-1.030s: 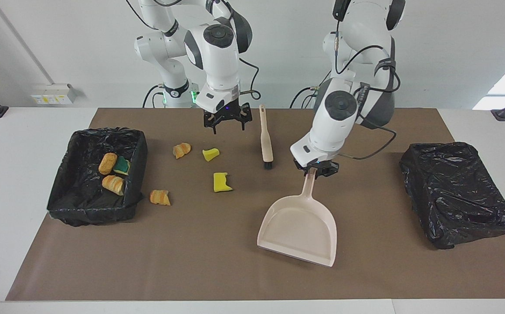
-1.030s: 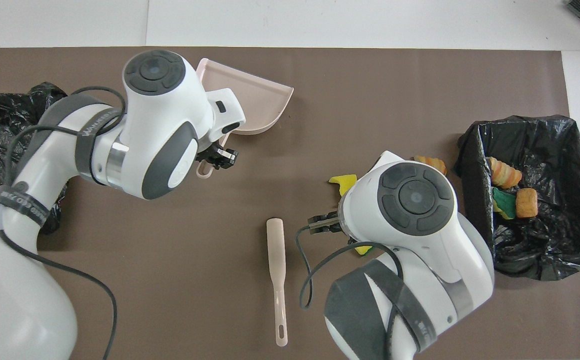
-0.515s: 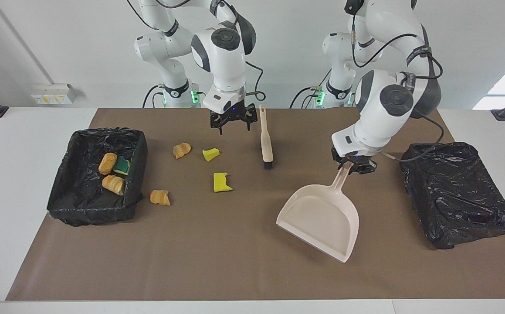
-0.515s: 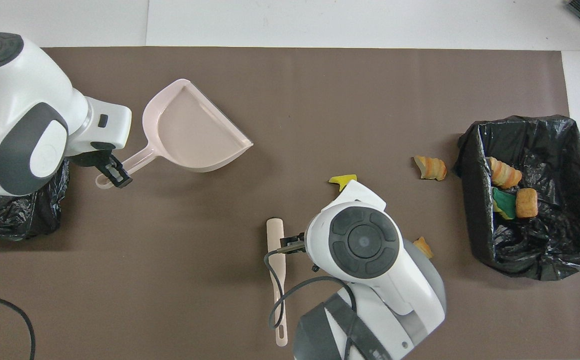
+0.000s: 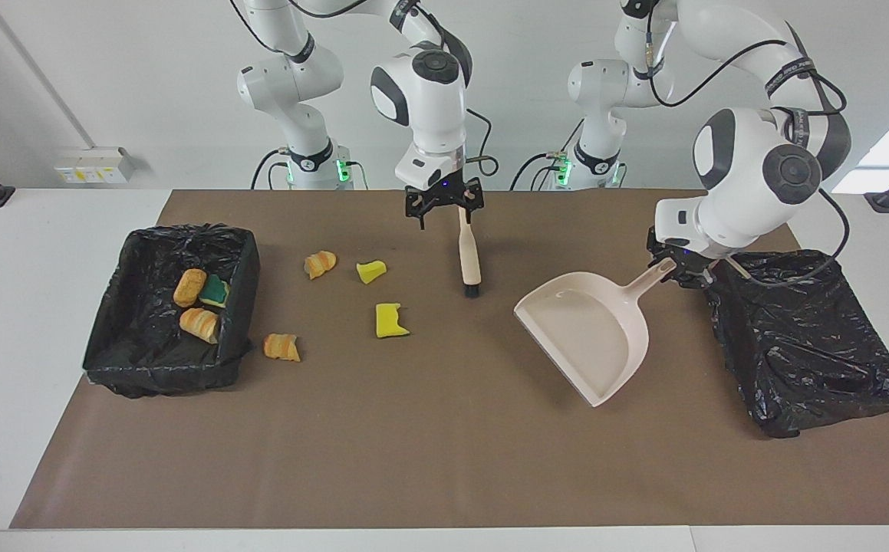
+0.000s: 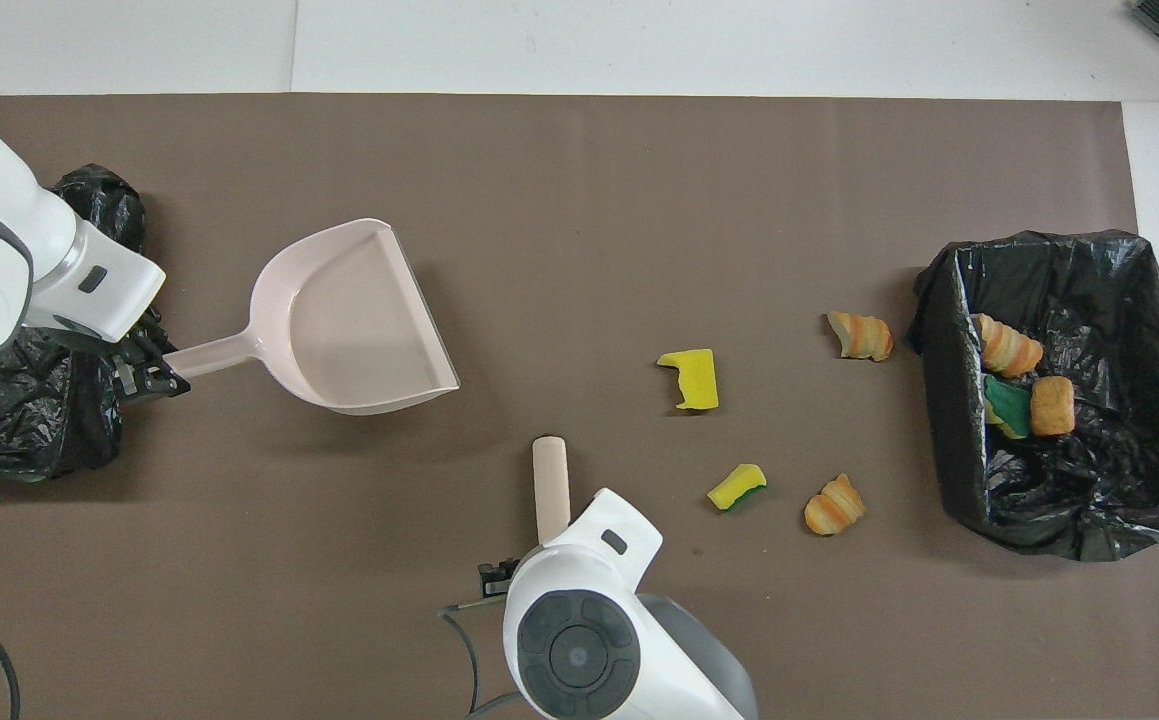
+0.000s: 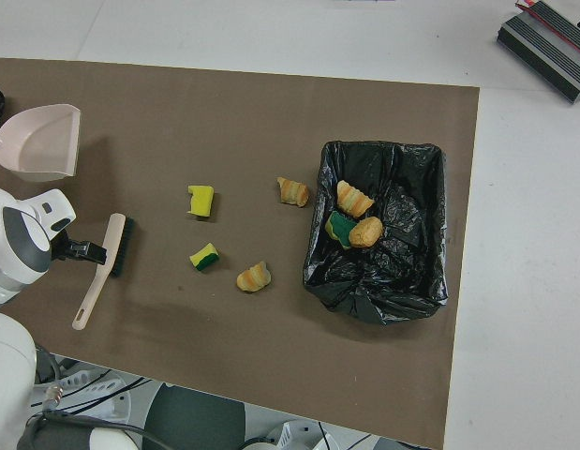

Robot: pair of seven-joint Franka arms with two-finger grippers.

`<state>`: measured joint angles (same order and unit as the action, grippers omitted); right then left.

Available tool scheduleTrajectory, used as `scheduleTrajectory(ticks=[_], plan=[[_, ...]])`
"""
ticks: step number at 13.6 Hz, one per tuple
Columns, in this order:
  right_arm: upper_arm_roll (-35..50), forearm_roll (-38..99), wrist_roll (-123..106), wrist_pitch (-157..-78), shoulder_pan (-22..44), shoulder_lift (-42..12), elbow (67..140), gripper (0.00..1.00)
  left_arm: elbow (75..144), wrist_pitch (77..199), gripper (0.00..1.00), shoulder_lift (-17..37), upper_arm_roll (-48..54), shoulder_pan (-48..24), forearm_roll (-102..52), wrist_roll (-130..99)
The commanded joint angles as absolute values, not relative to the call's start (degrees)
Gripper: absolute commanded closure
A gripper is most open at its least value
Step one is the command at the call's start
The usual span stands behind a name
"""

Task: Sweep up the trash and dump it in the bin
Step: 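Lower the dustpan near the pieces while the right gripper brings the brush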

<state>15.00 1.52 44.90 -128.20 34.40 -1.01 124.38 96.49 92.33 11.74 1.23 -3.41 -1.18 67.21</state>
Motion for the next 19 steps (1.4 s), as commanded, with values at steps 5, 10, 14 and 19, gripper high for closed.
scheduleTrajectory(ticks=[5,10,14,19], plan=[[14.8,-0.1,51.1,-132.5,39.2,-4.3,127.6,0.01,115.3,111.7,1.0,1.5,1.8,-3.5,2.5,72.5],[14.8,-0.4,54.6,-132.4,38.6,-4.4,128.3,0.19,121.6,116.9,1.0,-1.4,1.8,-3.8,3.8,72.4],[14.8,-0.3,54.8,-131.5,38.5,-4.1,128.5,0.41,121.6,117.0,1.0,-1.4,1.9,-3.8,3.8,72.3],[14.7,-0.3,54.8,-130.8,38.5,-4.2,128.2,1.0,121.6,116.9,1.0,-1.3,2.1,-3.9,3.8,72.3]])
